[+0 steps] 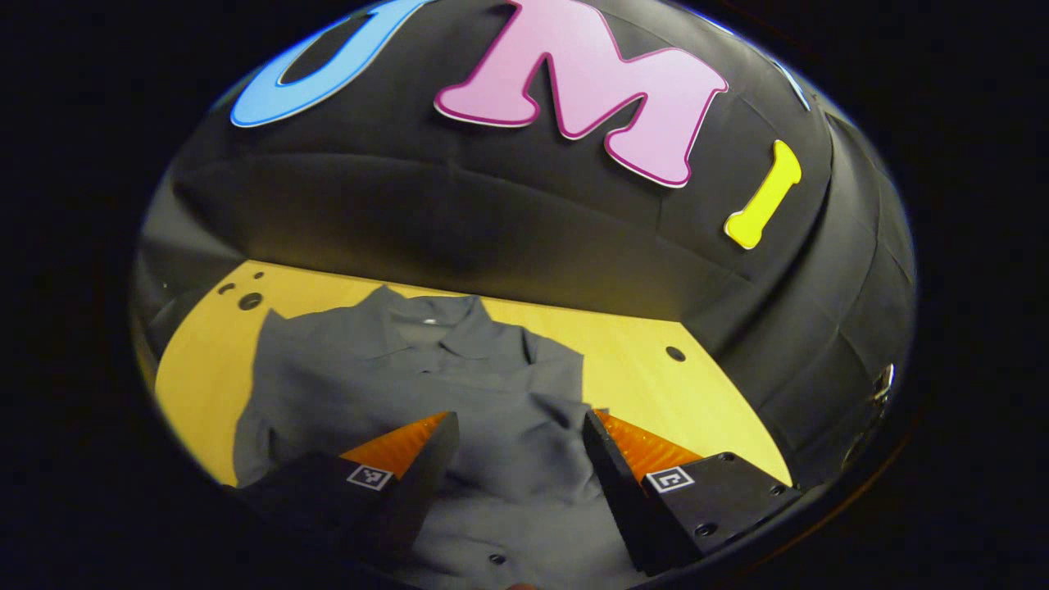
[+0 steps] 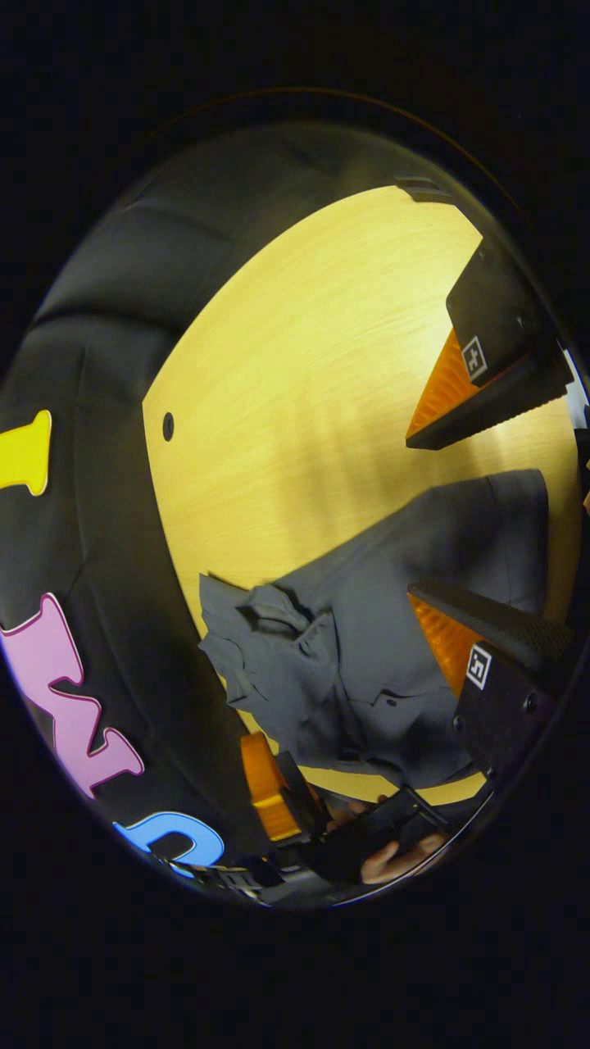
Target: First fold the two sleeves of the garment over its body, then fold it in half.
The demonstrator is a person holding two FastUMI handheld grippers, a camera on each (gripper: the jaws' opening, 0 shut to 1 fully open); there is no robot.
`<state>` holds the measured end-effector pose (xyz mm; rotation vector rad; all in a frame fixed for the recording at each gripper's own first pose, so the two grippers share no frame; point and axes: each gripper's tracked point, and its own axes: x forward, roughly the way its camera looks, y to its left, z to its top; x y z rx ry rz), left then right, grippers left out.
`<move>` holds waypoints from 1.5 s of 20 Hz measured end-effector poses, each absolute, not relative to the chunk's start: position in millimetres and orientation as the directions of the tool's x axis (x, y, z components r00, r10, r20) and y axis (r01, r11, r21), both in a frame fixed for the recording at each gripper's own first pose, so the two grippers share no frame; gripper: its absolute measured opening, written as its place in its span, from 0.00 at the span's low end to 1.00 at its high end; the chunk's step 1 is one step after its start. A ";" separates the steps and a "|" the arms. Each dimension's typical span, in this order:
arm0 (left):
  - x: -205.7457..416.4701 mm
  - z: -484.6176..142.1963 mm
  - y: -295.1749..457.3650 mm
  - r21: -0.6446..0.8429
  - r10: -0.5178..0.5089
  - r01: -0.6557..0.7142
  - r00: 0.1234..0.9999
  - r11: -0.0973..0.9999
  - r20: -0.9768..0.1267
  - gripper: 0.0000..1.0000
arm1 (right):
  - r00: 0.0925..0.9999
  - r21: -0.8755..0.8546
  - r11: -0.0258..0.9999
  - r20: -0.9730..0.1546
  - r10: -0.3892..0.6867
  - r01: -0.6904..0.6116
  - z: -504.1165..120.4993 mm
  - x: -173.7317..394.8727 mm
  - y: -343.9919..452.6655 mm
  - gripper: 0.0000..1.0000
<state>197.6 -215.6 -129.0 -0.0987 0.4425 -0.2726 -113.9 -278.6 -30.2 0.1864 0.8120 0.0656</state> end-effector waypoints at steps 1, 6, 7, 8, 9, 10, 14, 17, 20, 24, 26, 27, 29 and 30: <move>182.3 -135.7 -193.9 -0.130 -0.256 0.222 0.868 0.966 -0.424 0.96 | 0.673 0.200 0.980 -0.726 0.142 0.009 -34.6 -117.0 -273.2 0.99; 96.2 -180.0 -83.7 -0.057 -0.118 0.103 0.846 0.993 -0.521 0.96 | 0.665 0.167 0.985 -0.739 0.102 0.034 -48.8 -117.5 -277.7 0.99; 79.7 -190.7 -66.8 -0.053 -0.095 0.079 0.836 0.995 -0.540 0.96 | 0.662 0.153 0.987 -0.744 0.090 0.039 -52.5 -119.7 -280.2 0.99; 64.5 -200.9 -48.5 -0.039 -0.066 0.054 0.827 0.998 -0.559 0.96 | 0.649 0.147 0.988 -0.756 0.085 0.042 -59.4 -123.2 -281.7 0.99; 49.1 -211.3 -31.1 -0.023 -0.038 0.030 0.815 0.999 -0.578 0.96 | 0.632 0.151 0.988 -0.770 0.089 0.044 -66.6 -127.5 -281.2 0.99; 35.3 -219.9 -16.4 -0.010 -0.015 0.012 0.805 1.000 -0.593 0.96 | 0.614 0.153 0.987 -0.784 0.094 0.044 -73.4 -133.5 -280.4 0.99; -8.7 -249.5 20.7 0.037 0.041 -0.022 0.765 0.999 -0.642 0.96 | 0.557 0.143 0.989 -0.825 0.100 0.034 -97.6 -158.3 -271.6 0.99; -28.4 -268.0 29.0 0.015 0.043 -0.044 0.744 0.999 -0.667 0.96 | 0.544 0.109 0.994 -0.835 0.084 0.013 -102.5 -171.1 -265.0 1.00; -44.7 -282.0 29.7 0.006 0.039 -0.048 0.723 0.999 -0.690 0.96 | 0.522 0.101 0.994 -0.847 0.104 -0.034 -106.4 -180.6 -245.6 1.00; -48.9 -291.5 21.2 -0.002 0.023 -0.034 0.714 0.999 -0.700 0.97 | 0.501 0.092 0.989 -0.854 0.139 -0.116 -109.3 -196.5 -213.4 1.00; -46.5 -292.0 12.4 0.003 0.010 -0.011 0.712 1.000 -0.702 0.97 | 0.497 0.086 0.984 -0.854 0.154 -0.157 -111.1 -198.0 -197.1 1.00; -47.2 -291.7 6.6 0.004 -0.002 0.007 0.709 1.000 -0.705 0.98 | 0.495 0.080 0.981 -0.854 0.160 -0.179 -112.3 -197.9 -190.1 0.99; -47.7 -293.0 -4.4 0.008 -0.023 0.040 0.703 0.999 -0.710 0.98 | 0.497 0.048 0.974 -0.854 0.154 -0.220 -115.0 -199.3 -182.0 1.00; -46.4 -293.7 -6.7 0.031 -0.015 0.053 0.701 0.998 -0.713 0.98 | 0.501 0.022 0.971 -0.854 0.141 -0.236 -115.9 -199.0 -180.7 1.00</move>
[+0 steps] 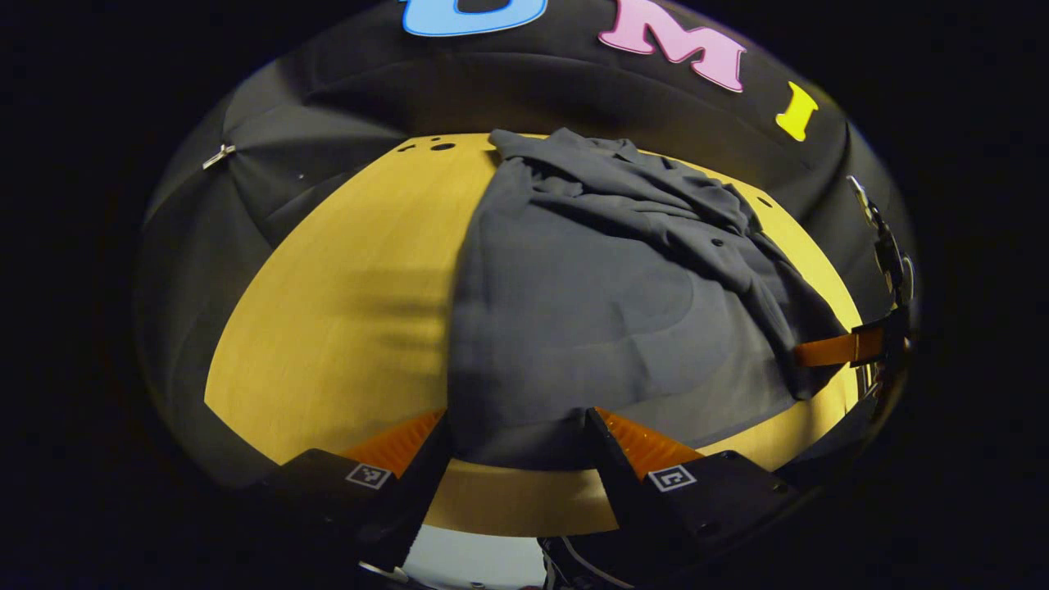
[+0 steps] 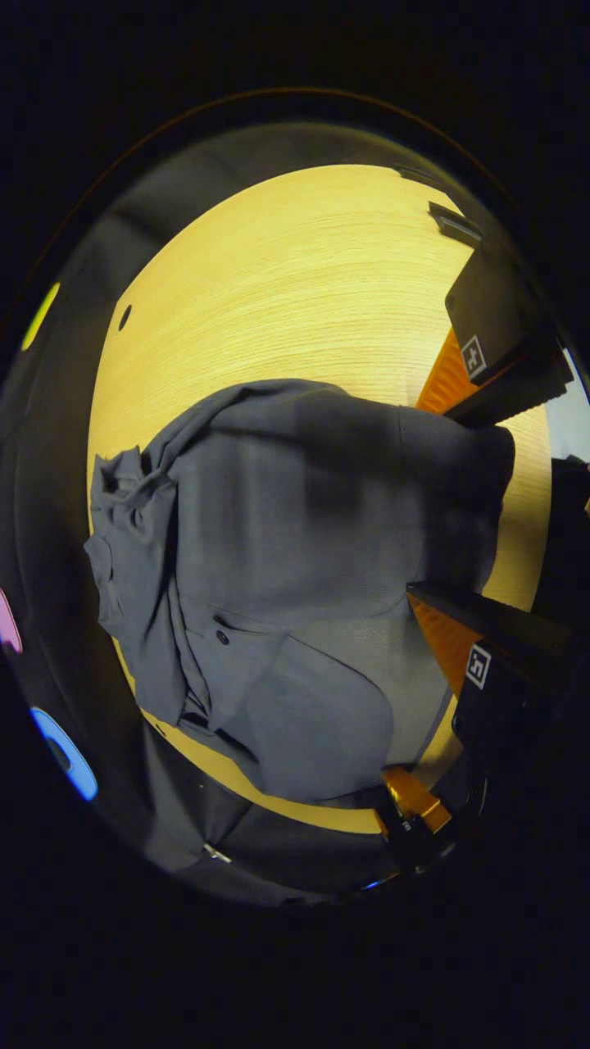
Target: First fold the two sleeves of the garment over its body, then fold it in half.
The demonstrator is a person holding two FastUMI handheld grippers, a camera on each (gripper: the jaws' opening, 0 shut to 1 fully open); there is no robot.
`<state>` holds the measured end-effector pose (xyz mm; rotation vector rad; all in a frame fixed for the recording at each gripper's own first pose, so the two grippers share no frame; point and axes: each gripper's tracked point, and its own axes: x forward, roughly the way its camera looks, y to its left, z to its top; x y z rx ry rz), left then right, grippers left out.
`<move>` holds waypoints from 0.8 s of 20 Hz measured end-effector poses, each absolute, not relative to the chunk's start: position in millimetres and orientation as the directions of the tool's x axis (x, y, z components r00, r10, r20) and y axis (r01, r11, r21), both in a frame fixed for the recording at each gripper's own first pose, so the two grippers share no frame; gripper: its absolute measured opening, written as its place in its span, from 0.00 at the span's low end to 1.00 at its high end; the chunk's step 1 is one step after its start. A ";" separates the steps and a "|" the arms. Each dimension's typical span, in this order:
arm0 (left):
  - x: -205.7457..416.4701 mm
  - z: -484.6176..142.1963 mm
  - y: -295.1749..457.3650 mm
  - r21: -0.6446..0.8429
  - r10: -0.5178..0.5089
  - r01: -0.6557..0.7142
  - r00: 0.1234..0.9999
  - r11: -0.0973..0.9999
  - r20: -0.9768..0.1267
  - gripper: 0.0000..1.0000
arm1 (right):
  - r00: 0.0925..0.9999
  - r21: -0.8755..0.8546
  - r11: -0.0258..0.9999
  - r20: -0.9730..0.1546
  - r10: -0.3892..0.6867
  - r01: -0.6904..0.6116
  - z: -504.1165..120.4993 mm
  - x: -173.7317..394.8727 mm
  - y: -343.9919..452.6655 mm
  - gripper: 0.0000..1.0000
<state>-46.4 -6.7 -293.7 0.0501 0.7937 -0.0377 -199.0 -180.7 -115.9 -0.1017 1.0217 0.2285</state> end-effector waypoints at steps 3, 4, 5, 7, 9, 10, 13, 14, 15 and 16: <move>-47.9 -297.1 -15.2 0.075 -0.024 0.111 0.698 0.991 -0.716 0.98 | 0.520 -0.040 0.966 -0.848 0.103 -0.257 -116.9 -198.7 -182.8 0.99; -47.4 -296.8 -15.7 0.077 -0.025 0.116 0.694 0.990 -0.719 0.94 | 0.521 -0.050 0.963 -0.848 0.100 -0.265 -118.2 -198.7 -182.1 0.99; -46.0 -298.1 -14.6 0.076 -0.025 0.115 0.690 0.990 -0.723 0.86 | 0.521 -0.044 0.961 -0.847 0.108 -0.272 -120.9 -199.5 -178.7 0.98; -44.9 -298.2 -16.9 0.070 -0.028 0.118 0.677 0.991 -0.735 0.82 | 0.519 -0.030 0.959 -0.846 0.125 -0.280 -119.1 -199.9 -171.5 0.79; -43.5 -297.8 -24.6 0.070 -0.045 0.144 0.671 0.987 -0.740 0.74 | 0.530 -0.039 0.965 -0.841 0.108 -0.259 -119.4 -193.5 -174.3 0.55; -41.5 -297.5 -29.8 0.068 -0.056 0.156 0.673 0.985 -0.738 0.60 | 0.536 -0.024 0.968 -0.836 0.117 -0.248 -118.0 -193.4 -173.4 0.25; -39.6 -296.5 -38.4 0.063 -0.075 0.174 0.686 0.983 -0.723 0.19 | 0.524 0.039 0.965 -0.834 0.174 -0.258 -118.6 -193.9 -167.5 0.12; -38.9 -296.3 -39.5 0.057 -0.080 0.175 0.686 0.983 -0.723 0.07 | 0.517 0.057 0.965 -0.835 0.187 -0.258 -118.8 -192.8 -167.5 0.09; -37.3 -296.5 -39.0 0.049 -0.088 0.178 0.683 0.983 -0.725 0.06 | 0.507 0.074 0.964 -0.839 0.198 -0.254 -118.3 -192.9 -168.0 0.09; -37.3 -296.2 -39.8 0.035 -0.098 0.181 0.675 0.983 -0.731 0.06 | 0.496 0.088 0.963 -0.843 0.208 -0.254 -117.5 -192.5 -166.9 0.08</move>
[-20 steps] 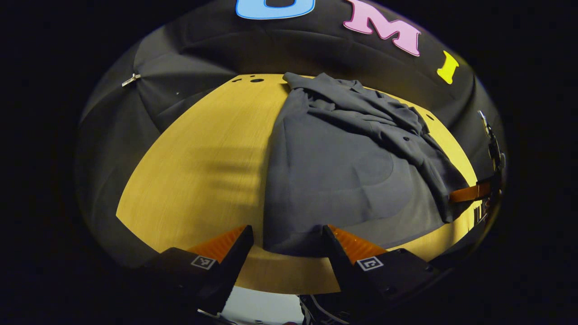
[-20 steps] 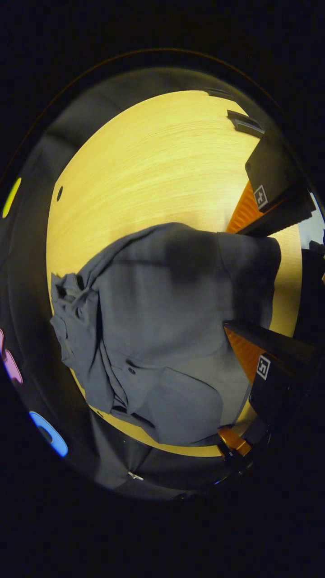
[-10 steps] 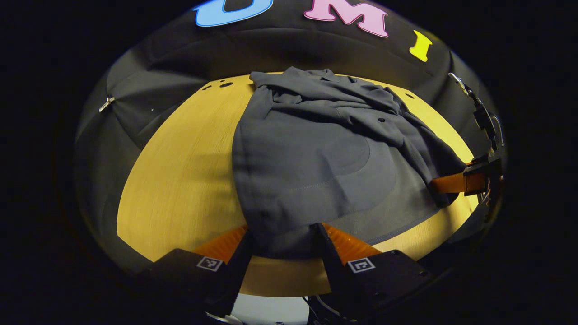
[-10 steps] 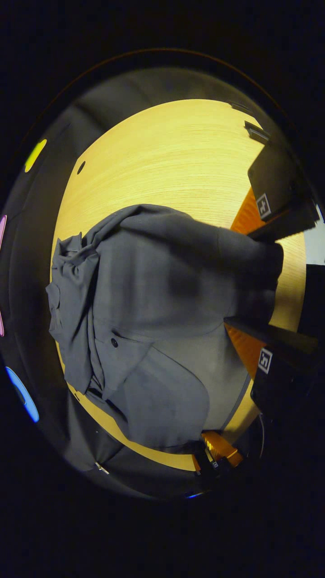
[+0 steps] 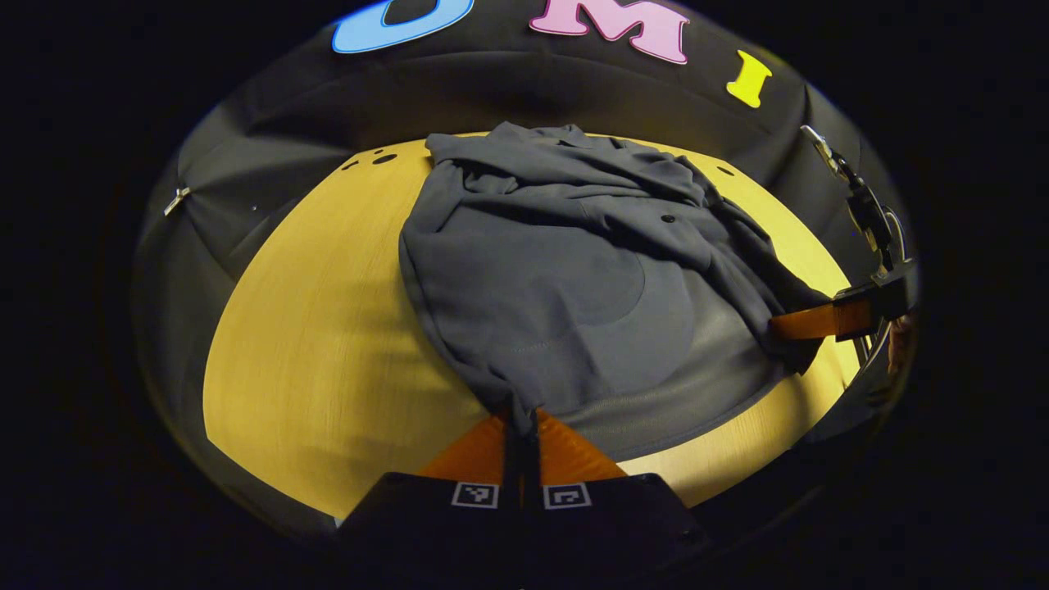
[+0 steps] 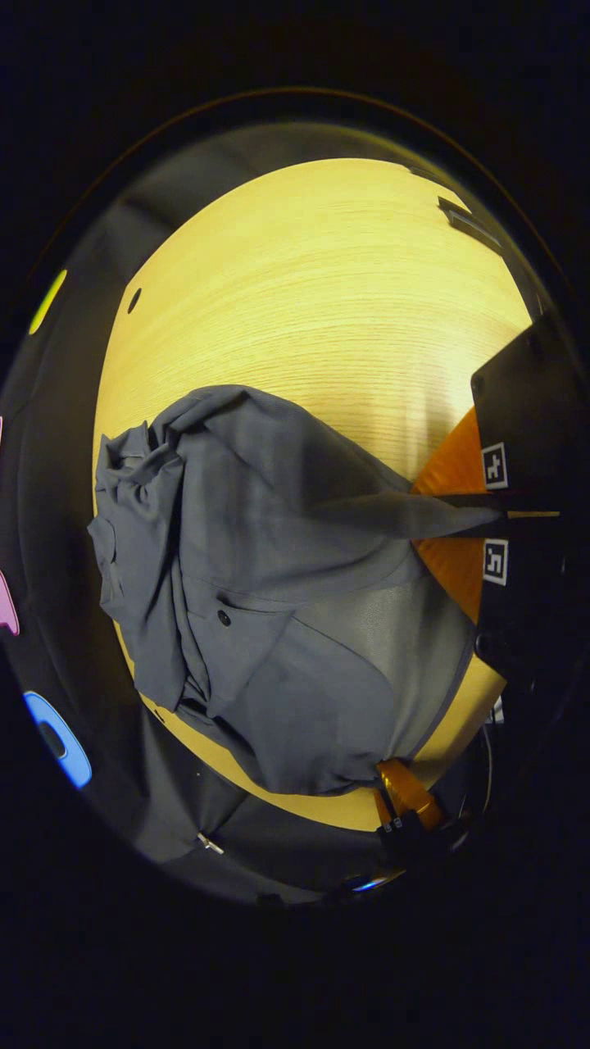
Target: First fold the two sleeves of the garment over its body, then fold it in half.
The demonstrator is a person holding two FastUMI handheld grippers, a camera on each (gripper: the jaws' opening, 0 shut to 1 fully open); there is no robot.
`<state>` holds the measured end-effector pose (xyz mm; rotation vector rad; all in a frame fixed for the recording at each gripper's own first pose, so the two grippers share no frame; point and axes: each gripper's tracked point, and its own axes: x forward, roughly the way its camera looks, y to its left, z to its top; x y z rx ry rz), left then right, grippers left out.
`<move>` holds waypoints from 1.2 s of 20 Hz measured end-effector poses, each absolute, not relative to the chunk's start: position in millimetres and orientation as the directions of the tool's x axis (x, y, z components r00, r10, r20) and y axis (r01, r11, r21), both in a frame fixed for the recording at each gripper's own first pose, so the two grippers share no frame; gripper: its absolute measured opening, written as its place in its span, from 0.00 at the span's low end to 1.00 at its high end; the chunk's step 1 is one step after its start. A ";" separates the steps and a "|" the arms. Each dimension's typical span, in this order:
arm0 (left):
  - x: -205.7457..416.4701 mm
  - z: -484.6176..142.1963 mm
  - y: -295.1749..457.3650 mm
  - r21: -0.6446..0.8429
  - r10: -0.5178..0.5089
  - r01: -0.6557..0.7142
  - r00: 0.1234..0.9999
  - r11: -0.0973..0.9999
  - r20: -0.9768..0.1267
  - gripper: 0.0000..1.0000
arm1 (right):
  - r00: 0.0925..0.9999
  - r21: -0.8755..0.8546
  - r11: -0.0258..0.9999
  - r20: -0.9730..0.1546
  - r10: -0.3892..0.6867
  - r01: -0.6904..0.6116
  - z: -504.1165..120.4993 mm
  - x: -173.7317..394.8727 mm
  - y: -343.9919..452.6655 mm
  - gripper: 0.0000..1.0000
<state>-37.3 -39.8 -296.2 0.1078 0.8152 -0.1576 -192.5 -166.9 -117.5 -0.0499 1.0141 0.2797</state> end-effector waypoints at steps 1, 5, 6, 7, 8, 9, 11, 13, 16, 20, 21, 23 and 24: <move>-36.9 -293.2 -39.9 0.021 -0.110 0.184 0.673 0.983 -0.731 0.06 | 0.496 0.093 0.961 -0.841 0.215 -0.259 -113.8 -191.4 -166.8 0.07; -33.0 -269.5 -43.4 -0.023 -0.136 0.170 0.688 0.985 -0.712 0.06 | 0.517 0.100 0.957 -0.824 0.232 -0.271 -99.1 -190.2 -165.9 0.07; -30.7 -263.2 -44.3 -0.021 -0.136 0.172 0.695 0.985 -0.706 0.06 | 0.522 0.102 0.957 -0.819 0.237 -0.273 -95.4 -188.7 -164.7 0.07; -29.8 -257.8 -44.9 -0.020 -0.137 0.173 0.701 0.985 -0.700 0.06 | 0.527 0.107 0.956 -0.815 0.242 -0.272 -91.8 -188.9 -164.4 0.07; -28.8 -251.4 -46.5 -0.025 -0.140 0.171 0.707 0.985 -0.693 0.05 | 0.532 0.115 0.956 -0.810 0.248 -0.270 -86.6 -188.8 -164.2 0.07; -27.2 -244.5 -48.2 -0.034 -0.147 0.170 0.712 0.985 -0.686 0.06 | 0.537 0.123 0.956 -0.805 0.254 -0.268 -83.1 -188.2 -163.6 0.07; -23.5 -230.6 -50.1 -0.045 -0.154 0.167 0.724 0.985 -0.673 0.05 | 0.544 0.134 0.955 -0.797 0.261 -0.264 -74.0 -184.6 -162.3 0.07; -17.2 -214.4 -49.6 -0.046 -0.156 0.167 0.740 0.985 -0.654 0.05 | 0.556 0.141 0.954 -0.786 0.271 -0.266 -65.1 -177.1 -161.1 0.07; -5.9 -189.5 -50.3 -0.065 -0.161 0.155 0.761 0.986 -0.629 0.06 | 0.579 0.094 0.942 -0.767 0.275 -0.323 -47.6 -165.1 -159.3 0.07; 16.6 -158.2 -51.4 -0.063 -0.156 0.148 0.794 0.987 -0.588 0.06 | 0.621 0.113 0.936 -0.720 0.308 -0.333 -14.4 -135.5 -151.1 0.07; 22.4 -150.7 -50.7 -0.064 -0.156 0.146 0.803 0.987 -0.575 0.05 | 0.635 0.115 0.936 -0.707 0.312 -0.332 -4.6 -127.7 -150.8 0.07; 36.5 -138.6 -51.4 -0.077 -0.156 0.136 0.819 0.988 -0.553 0.05 | 0.657 0.124 0.937 -0.683 0.320 -0.327 8.6 -111.2 -148.0 0.07; 43.5 -131.9 -52.5 -0.088 -0.159 0.132 0.825 0.987 -0.542 0.05 | 0.667 0.129 0.938 -0.672 0.322 -0.323 13.4 -103.0 -147.0 0.07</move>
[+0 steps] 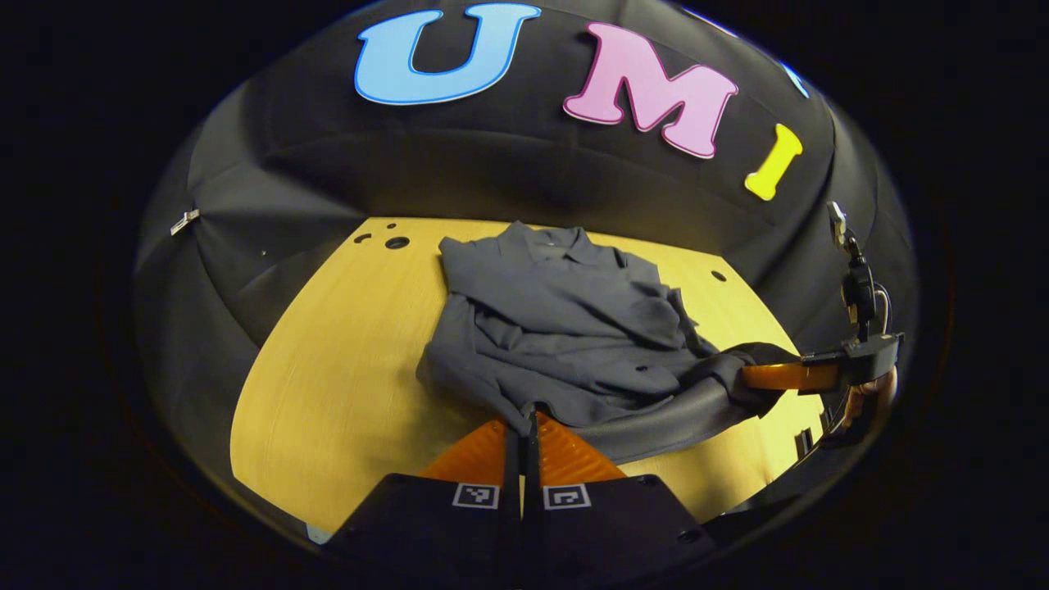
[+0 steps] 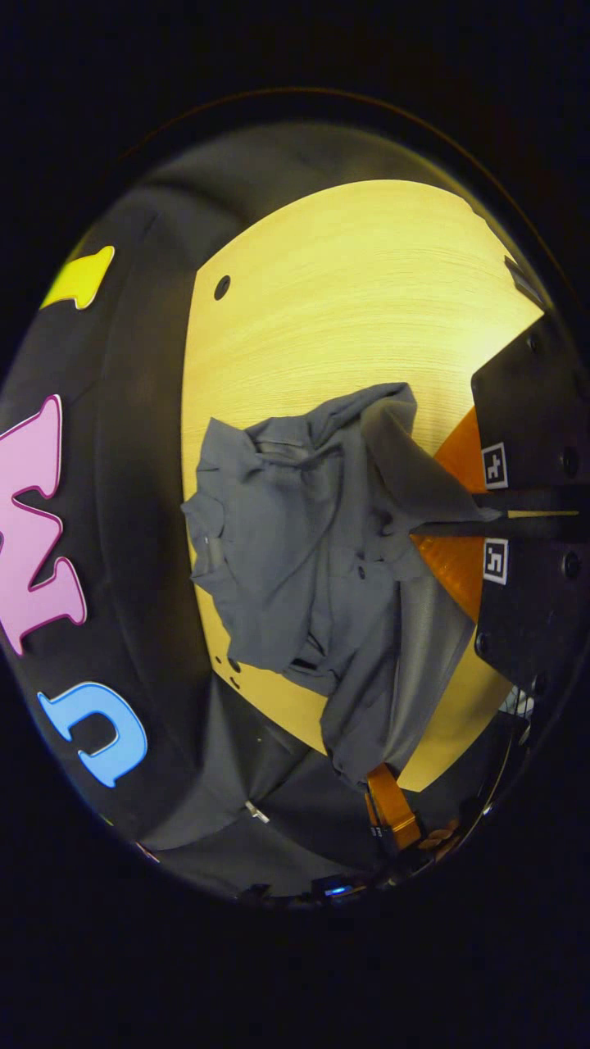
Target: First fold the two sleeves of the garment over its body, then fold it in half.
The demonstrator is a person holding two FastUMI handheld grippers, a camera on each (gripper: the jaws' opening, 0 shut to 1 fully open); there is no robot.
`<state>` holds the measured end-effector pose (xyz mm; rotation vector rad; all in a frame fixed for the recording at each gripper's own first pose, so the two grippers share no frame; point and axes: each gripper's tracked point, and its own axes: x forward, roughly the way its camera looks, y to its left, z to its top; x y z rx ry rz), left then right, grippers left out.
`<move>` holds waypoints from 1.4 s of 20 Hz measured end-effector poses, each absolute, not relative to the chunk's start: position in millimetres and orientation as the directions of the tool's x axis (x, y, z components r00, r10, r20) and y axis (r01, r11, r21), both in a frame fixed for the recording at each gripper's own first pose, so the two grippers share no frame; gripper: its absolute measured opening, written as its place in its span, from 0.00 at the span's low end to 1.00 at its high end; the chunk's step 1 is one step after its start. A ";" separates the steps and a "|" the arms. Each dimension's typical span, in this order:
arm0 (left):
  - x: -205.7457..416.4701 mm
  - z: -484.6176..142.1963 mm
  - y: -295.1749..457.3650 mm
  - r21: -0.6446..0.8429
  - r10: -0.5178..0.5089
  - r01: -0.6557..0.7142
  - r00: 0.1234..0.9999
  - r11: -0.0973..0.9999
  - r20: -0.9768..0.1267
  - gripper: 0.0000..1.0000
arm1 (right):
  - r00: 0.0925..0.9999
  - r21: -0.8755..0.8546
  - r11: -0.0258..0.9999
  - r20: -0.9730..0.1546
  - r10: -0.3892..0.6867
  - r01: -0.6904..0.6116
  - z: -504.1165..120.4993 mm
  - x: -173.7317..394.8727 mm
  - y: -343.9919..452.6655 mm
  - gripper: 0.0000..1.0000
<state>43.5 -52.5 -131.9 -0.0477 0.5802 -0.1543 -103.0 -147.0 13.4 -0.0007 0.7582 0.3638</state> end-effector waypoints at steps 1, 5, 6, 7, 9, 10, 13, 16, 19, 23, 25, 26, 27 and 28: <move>49.4 -126.9 -53.4 -0.097 -0.160 0.128 0.832 0.987 -0.532 0.05 | 0.673 0.137 0.938 -0.664 0.326 -0.319 16.6 -96.2 -146.4 0.07; 77.8 -106.5 -53.9 -0.082 -0.147 0.123 0.855 0.989 -0.498 0.05 | 0.683 0.154 0.933 -0.644 0.345 -0.326 28.5 -71.8 -140.8 0.07; 86.5 -100.5 -54.8 -0.074 -0.145 0.125 0.861 0.989 -0.487 0.05 | 0.687 0.150 0.932 -0.638 0.347 -0.331 31.6 -65.7 -138.6 0.07; 94.1 -95.1 -55.7 -0.061 -0.143 0.130 0.868 0.990 -0.476 0.05 | 0.691 0.144 0.931 -0.634 0.348 -0.337 34.0 -58.8 -137.6 0.07; 112.8 -83.1 -58.2 -0.022 -0.145 0.151 0.886 0.988 -0.440 0.05 | 0.702 0.131 0.930 -0.622 0.347 -0.344 40.7 -44.5 -135.4 0.07; 121.6 -76.7 -59.9 0.001 -0.145 0.161 0.893 0.987 -0.426 0.05 | 0.707 0.127 0.930 -0.615 0.348 -0.346 44.7 -34.9 -132.9 0.07; 149.7 -60.9 -60.6 0.069 -0.138 0.179 0.909 0.981 -0.393 0.05 | 0.734 0.112 0.928 -0.581 0.350 -0.354 64.0 -7.8 -124.9 0.07; 179.7 -48.0 -62.0 0.055 -0.138 0.169 0.920 0.984 -0.366 0.05 | 0.754 0.090 0.926 -0.554 0.353 -0.367 78.9 22.6 -114.5 0.07; 209.3 -41.7 -60.5 -0.009 -0.151 0.158 0.923 0.987 -0.353 0.05 | 0.770 0.064 0.925 -0.534 0.348 -0.374 88.4 53.9 -107.0 0.07; 252.9 -40.3 -48.8 0.012 -0.139 0.152 0.932 0.988 -0.336 0.05 | 0.773 0.068 0.920 -0.521 0.362 -0.385 94.9 93.7 -94.2 0.07; 272.5 -43.5 -46.4 0.037 -0.138 0.160 0.932 0.986 -0.334 0.05 | 0.777 0.040 0.916 -0.515 0.361 -0.399 95.4 113.0 -86.7 0.07; 283.8 -46.5 -45.6 0.049 -0.135 0.160 0.932 0.986 -0.336 0.05 | 0.778 0.026 0.914 -0.516 0.359 -0.404 93.9 123.2 -83.5 0.07; 293.8 -50.8 -42.7 0.057 -0.131 0.160 0.931 0.986 -0.341 0.05 | 0.777 0.019 0.913 -0.518 0.357 -0.407 92.7 131.4 -81.7 0.07; 304.7 -54.5 -41.0 0.058 -0.126 0.155 0.931 0.986 -0.343 0.05 | 0.777 0.022 0.915 -0.519 0.356 -0.404 89.3 140.9 -78.0 0.07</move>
